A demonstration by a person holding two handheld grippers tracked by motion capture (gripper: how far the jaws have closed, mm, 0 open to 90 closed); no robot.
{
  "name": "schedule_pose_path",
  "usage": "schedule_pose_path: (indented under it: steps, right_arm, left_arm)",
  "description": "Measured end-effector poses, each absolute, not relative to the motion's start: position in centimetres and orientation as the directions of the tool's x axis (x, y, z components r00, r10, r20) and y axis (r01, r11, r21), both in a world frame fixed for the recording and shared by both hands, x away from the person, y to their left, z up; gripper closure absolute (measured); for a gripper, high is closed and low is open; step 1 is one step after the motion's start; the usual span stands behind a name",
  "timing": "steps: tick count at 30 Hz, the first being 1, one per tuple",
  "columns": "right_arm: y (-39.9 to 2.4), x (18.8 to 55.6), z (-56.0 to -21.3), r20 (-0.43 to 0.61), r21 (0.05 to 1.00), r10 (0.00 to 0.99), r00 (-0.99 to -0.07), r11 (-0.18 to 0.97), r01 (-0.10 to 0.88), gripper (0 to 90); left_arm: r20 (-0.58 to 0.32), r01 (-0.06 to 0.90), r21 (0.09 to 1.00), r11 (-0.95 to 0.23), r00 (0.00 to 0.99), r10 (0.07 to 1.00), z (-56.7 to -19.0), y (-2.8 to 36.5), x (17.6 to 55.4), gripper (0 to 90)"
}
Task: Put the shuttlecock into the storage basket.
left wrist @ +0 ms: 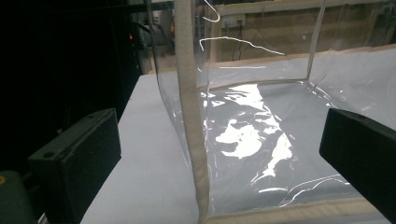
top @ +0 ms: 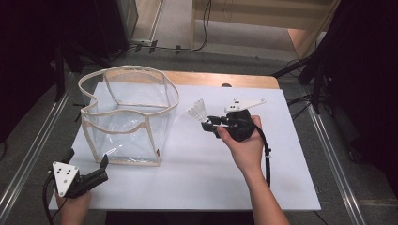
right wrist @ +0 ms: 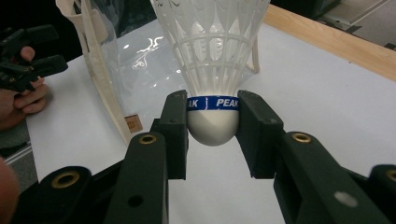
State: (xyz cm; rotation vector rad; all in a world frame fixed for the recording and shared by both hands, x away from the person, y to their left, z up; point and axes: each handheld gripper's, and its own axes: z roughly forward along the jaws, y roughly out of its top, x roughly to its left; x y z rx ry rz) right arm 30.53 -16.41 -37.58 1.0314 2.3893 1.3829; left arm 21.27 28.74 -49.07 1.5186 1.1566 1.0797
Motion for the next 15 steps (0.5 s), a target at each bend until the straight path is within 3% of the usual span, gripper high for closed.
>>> schedule_pose_path:
  steps: [15]
  right_arm:
    - [-15.5, 31.1, -36.0, 0.158, 0.84, 0.637, -0.754, 0.315, 0.442, 62.9]
  left_arm:
    - [0.111, 0.18, 0.973, -0.142, 0.176, 0.978, -49.1, 28.7, 21.3, 0.0]
